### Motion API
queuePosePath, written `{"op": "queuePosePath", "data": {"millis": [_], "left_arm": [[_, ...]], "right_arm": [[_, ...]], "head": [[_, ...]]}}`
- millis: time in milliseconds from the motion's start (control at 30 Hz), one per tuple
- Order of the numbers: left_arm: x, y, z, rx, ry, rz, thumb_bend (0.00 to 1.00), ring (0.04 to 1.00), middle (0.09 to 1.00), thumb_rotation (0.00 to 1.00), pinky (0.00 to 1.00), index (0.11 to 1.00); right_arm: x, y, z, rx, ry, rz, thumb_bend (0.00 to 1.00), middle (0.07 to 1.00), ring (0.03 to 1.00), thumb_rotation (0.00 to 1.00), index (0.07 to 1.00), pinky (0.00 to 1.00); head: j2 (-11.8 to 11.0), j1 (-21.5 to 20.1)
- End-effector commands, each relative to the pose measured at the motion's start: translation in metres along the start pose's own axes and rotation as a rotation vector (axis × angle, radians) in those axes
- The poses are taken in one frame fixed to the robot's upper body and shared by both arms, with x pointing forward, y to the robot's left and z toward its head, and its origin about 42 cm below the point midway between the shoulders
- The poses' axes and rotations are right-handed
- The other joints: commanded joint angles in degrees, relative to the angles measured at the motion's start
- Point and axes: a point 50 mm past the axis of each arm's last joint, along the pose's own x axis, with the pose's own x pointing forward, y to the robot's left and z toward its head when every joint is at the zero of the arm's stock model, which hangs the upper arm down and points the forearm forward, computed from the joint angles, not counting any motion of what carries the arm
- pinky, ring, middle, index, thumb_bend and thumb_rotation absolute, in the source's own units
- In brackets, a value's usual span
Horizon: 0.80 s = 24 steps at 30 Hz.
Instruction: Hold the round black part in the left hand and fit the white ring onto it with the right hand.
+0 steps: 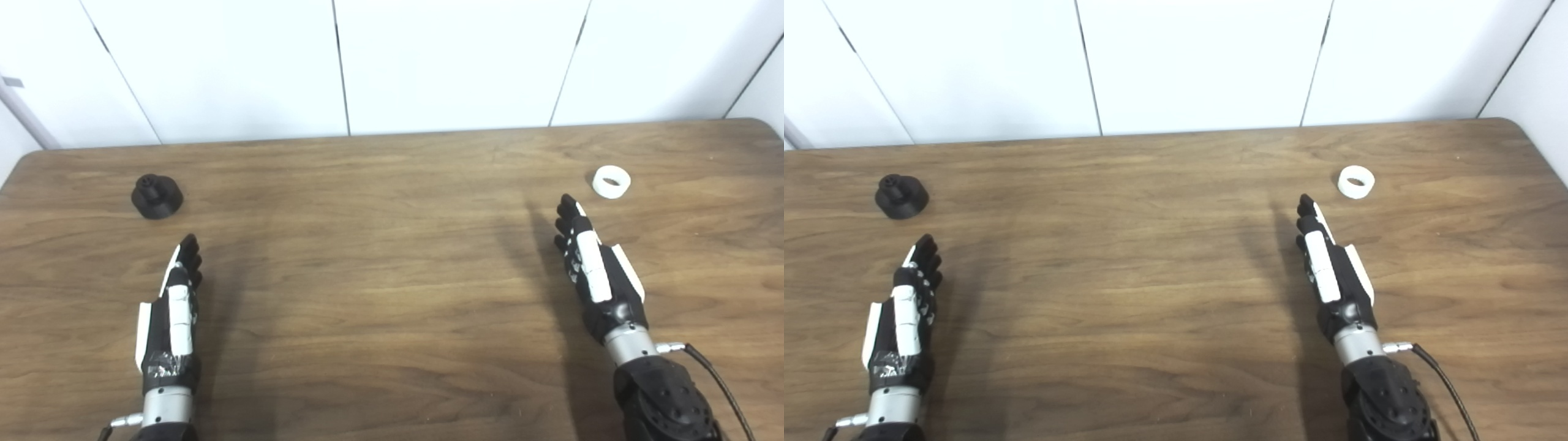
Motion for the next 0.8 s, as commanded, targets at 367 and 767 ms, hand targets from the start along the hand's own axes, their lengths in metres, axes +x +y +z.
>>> {"op": "queuePosePath", "data": {"millis": [367, 767], "left_arm": [[0.004, -0.002, 0.011, 0.027, -0.074, -0.014, 0.59, 0.990, 0.985, 1.00, 1.00, 0.966], [-0.004, -0.019, 0.001, 0.049, -0.055, -0.011, 0.62, 0.981, 0.968, 0.96, 1.00, 0.945]], "right_arm": [[0.003, -0.005, 0.016, -0.008, -0.095, 0.007, 0.57, 1.000, 1.000, 1.00, 1.000, 1.00], [0.000, -0.014, 0.008, -0.026, -0.078, 0.032, 0.53, 1.000, 1.000, 1.00, 1.000, 1.00]], "head": [[-1.2, 3.4], [-7.7, 14.6]]}}
